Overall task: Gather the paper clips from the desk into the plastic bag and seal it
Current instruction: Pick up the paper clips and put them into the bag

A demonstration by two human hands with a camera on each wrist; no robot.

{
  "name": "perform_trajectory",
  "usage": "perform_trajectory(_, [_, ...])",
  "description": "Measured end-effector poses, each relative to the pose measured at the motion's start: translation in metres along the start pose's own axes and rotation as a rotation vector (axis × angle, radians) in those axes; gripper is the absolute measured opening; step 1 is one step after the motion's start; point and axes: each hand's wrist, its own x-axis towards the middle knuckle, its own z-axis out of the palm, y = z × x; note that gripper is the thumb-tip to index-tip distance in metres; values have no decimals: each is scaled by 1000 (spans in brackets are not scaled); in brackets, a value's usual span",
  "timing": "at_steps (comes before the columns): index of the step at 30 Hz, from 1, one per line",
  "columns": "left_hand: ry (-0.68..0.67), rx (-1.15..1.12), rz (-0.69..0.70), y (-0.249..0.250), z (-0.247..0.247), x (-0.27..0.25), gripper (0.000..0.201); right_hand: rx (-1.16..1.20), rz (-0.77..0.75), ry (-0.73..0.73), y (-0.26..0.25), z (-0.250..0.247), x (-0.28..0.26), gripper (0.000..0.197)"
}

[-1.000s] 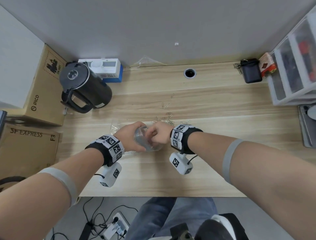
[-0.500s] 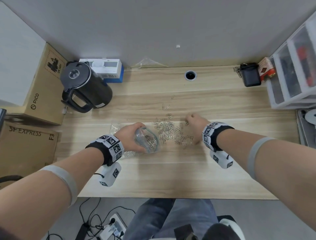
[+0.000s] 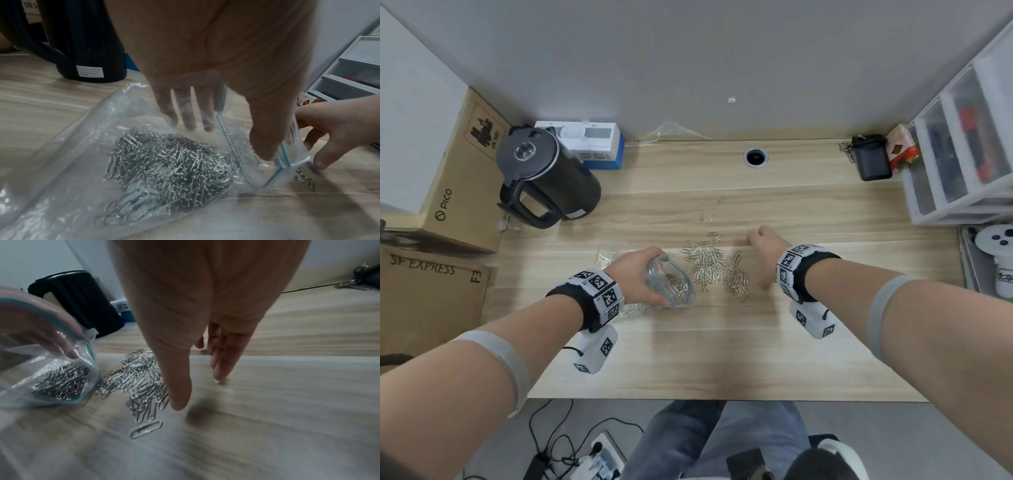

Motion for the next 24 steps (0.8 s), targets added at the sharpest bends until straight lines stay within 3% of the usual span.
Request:
perform_trajectory(4, [13, -13, -1, -1, 3, -2, 85, -20, -62, -28, -11, 10, 0, 67])
perform_trajectory(8, [14, -15, 2, -1, 3, -2, 84, 89, -133, -46, -23, 15, 5, 86])
perform_trajectory(12, [2, 14, 2, 0, -2, 1, 83, -23, -113, -64, -26, 3, 7, 112])
perform_trajectory(16, [-9, 5, -7, 1, -2, 1, 84, -127, -114, -66, -23, 12, 2, 116])
perform_trajectory(20, [-10, -15, -15, -2, -1, 0, 84, 3, -159, 0, -24, 29, 1, 109])
perform_trajectory(24, [-2, -32, -22, -4, 0, 0, 83, 182, -166, 40, -28, 28, 6, 83])
